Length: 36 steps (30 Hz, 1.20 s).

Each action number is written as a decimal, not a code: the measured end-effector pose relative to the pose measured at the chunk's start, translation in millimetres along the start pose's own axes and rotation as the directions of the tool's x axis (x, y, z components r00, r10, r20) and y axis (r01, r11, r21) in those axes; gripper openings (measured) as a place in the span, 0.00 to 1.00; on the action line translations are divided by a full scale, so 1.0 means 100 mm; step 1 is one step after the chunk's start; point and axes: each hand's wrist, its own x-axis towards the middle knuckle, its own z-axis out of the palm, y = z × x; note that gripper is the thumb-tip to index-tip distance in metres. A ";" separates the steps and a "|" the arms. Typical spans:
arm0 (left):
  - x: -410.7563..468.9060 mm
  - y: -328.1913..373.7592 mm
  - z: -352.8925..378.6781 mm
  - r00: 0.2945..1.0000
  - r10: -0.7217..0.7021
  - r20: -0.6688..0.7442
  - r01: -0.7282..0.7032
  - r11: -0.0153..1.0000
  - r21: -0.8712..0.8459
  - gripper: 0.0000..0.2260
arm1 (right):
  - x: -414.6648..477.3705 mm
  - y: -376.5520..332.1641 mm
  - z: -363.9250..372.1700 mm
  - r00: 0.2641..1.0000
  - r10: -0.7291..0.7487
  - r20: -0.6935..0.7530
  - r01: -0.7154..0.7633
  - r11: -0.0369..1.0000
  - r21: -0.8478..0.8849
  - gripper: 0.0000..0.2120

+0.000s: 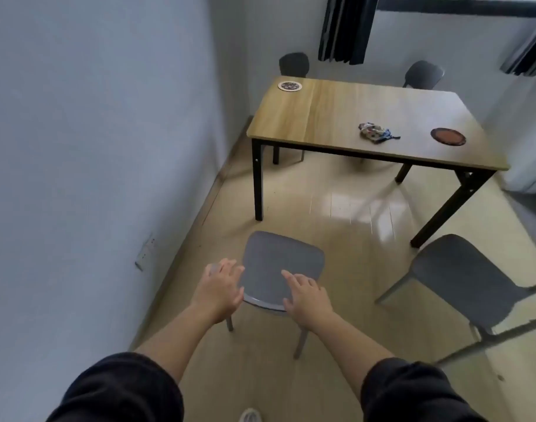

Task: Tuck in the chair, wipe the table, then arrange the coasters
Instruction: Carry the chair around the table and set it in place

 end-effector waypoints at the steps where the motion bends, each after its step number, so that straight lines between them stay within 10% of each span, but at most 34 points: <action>1: 0.04 -0.09 0.07 0.998 0.020 0.062 -0.022 0.999 0.028 0.25 | 0.06 -0.05 0.07 0.999 0.020 0.048 -0.020 1.000 0.010 0.32; 8: 0.32 -0.45 0.63 0.930 0.094 0.355 -0.159 0.974 0.159 0.32 | 0.52 -0.11 0.63 0.929 0.123 0.350 -0.089 0.990 -0.113 0.39; 36: 2.17 -0.06 0.19 0.976 0.114 0.187 -0.152 0.966 0.208 0.04 | 1.68 0.74 -0.55 0.972 0.002 0.234 0.057 0.968 -0.245 0.18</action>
